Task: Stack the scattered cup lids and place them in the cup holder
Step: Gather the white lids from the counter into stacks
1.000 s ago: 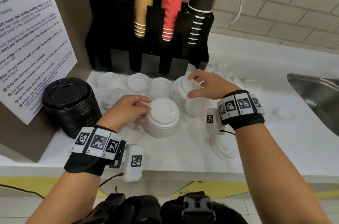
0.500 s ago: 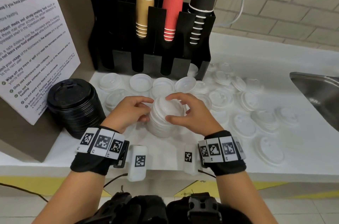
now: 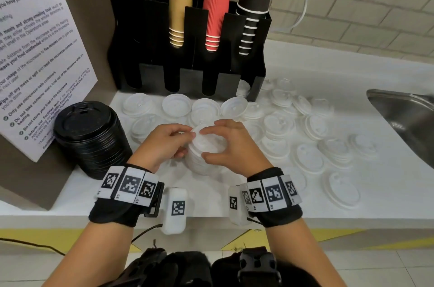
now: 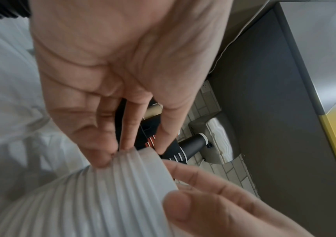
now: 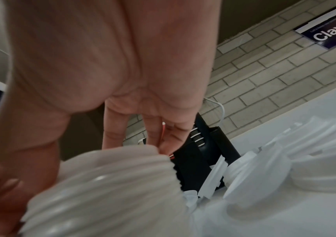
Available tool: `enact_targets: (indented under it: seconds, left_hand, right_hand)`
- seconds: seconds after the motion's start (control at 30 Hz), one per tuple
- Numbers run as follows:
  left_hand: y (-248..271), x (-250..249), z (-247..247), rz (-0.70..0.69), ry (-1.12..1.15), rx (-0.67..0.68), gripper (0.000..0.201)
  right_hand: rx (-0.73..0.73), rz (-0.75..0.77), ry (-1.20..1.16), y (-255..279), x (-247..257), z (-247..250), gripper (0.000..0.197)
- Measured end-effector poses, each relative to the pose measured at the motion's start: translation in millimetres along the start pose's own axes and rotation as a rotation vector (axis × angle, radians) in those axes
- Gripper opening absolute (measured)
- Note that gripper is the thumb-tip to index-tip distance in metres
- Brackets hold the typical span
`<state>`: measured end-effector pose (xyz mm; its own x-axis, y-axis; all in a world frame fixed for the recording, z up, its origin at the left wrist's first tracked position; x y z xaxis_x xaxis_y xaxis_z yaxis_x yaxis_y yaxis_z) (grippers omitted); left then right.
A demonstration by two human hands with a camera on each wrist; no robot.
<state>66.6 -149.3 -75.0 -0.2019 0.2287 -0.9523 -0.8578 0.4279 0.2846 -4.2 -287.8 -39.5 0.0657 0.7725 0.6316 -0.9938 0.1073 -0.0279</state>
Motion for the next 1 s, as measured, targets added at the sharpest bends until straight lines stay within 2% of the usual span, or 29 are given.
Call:
enact_targets:
  seconds: [0.1, 0.2, 0.27, 0.33, 0.43, 0.53, 0.87, 1.0]
  left_hand:
    - [-3, 2, -1, -0.011, -0.011, -0.017, 0.023]
    - [-6, 2, -1, -0.017, -0.016, -0.015, 0.024]
    - [-7, 2, -2, -0.019, -0.020, -0.011, 0.025]
    - [-8, 3, -2, -0.020, -0.021, -0.010, 0.026]
    - [-10, 2, -2, -0.028, -0.030, -0.006, 0.026]
    - [-11, 1, -3, -0.029, -0.030, -0.001, 0.024]
    - [-12, 0, -6, -0.040, -0.017, -0.001, 0.020]
    - [-8, -2, -6, -0.054, -0.018, 0.008, 0.019]
  right_hand:
    - [0.020, 0.013, -0.045, 5, 2, 0, 0.056]
    - [-0.107, -0.002, -0.125, 15, -12, 26, 0.047]
    - [-0.165, -0.125, -0.056, 25, -37, 49, 0.036]
    - [-0.122, -0.299, 0.102, 38, -69, 67, 0.034]
    - [0.039, -0.571, 0.230, 64, -107, 79, 0.048]
    - [0.131, -0.715, 0.223, 77, -122, 75, 0.064]
    - [0.227, -0.728, 0.316, 76, -114, 60, 0.067]
    - [0.166, -0.602, 0.219, 65, -97, 72, 0.061]
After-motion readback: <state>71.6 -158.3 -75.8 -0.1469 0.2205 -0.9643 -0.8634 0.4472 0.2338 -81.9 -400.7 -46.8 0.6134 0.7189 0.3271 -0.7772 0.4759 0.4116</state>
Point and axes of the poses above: each hand's wrist, its own y-axis away from the middle knuckle, its own z-axis out of the back of the hand, x = y × z, the point moved 7 cm from there along -y, towards the middle knuckle, and after that the axes turned 1 degree about -z, right-handed, at the moved point
